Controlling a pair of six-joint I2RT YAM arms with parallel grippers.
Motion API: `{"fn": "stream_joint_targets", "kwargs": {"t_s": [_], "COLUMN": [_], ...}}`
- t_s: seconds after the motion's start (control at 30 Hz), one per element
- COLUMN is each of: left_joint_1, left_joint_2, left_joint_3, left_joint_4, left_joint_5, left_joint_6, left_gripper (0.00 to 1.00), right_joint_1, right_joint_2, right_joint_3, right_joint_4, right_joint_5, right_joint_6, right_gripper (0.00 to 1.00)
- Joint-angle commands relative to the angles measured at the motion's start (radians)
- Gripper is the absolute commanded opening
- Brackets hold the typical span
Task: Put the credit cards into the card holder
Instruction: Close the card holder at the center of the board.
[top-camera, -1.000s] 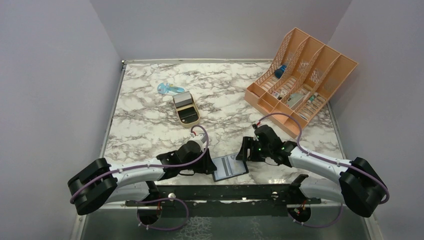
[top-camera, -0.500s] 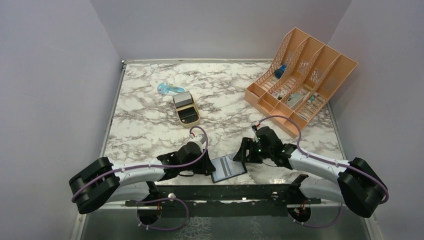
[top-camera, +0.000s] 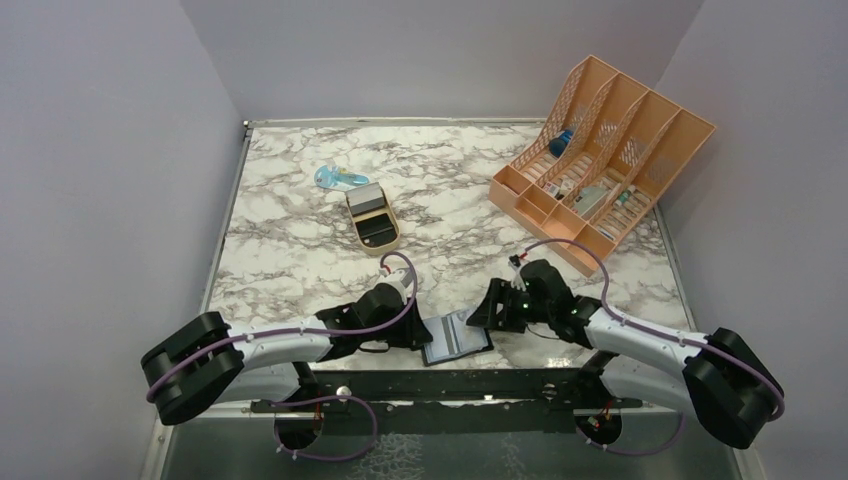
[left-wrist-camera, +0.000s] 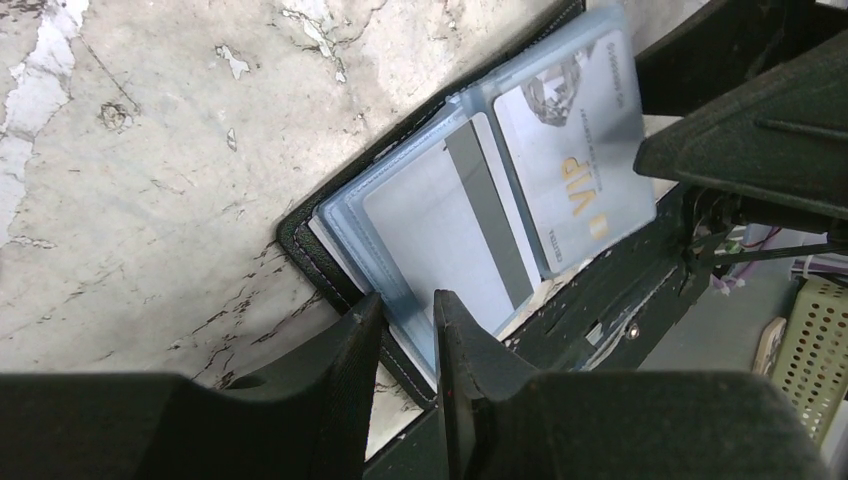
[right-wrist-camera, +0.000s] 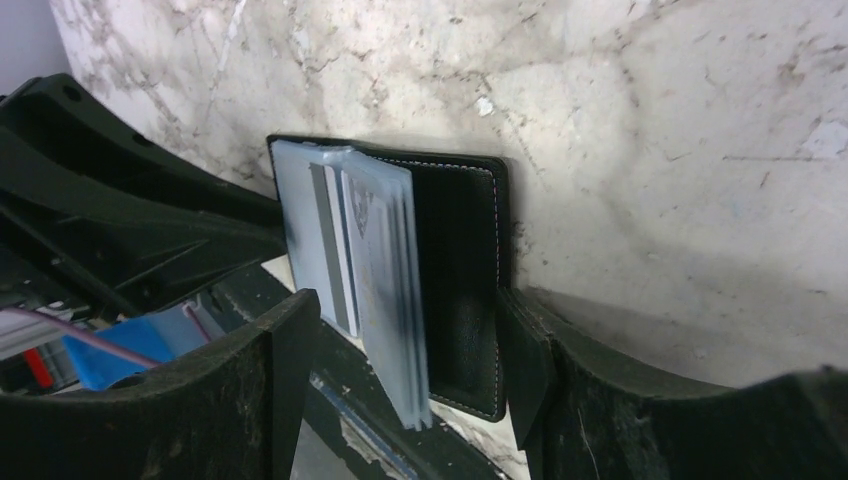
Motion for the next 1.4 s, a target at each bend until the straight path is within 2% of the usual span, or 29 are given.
{"fn": "stream_joint_targets", "kwargs": {"t_s": [0.0,0.27,0.63,1.0,1.37], "left_joint_1": [-0.004,-0.004,-0.004,-0.004,0.0], "left_joint_2": [0.036,0.043,0.058,0.132,-0.032], "left_joint_3": [-0.01,-0.004,0.009,0.117,0.124], "left_joint_4": [0.004,0.007,0.017,0.03,-0.138], "left_joint_5": [-0.026,-0.027,-0.04,-0.042,-0.15], "left_joint_6": [0.002,0.007,0.019,0.058,0.048], "left_gripper": [0.29,0.29,0.29,0.28,0.34], "right_joint_1": [0.012,0.011,0.012,0.012,0.017], "right_joint_2": [-0.057,-0.075,-0.073,0.084,0.168], "right_joint_3": [0.002,0.024,0.014,0.027,0.049], "right_joint_4": [0.048,0.062,0.216,0.424,0.424], "right_joint_5": [-0.114,-0.151,-0.281,-0.38,-0.377], "right_joint_6": [0.054,0.054,0.098,0.126,0.091], "right_gripper": [0.64,0.64,0.62,0.6,0.58]}}
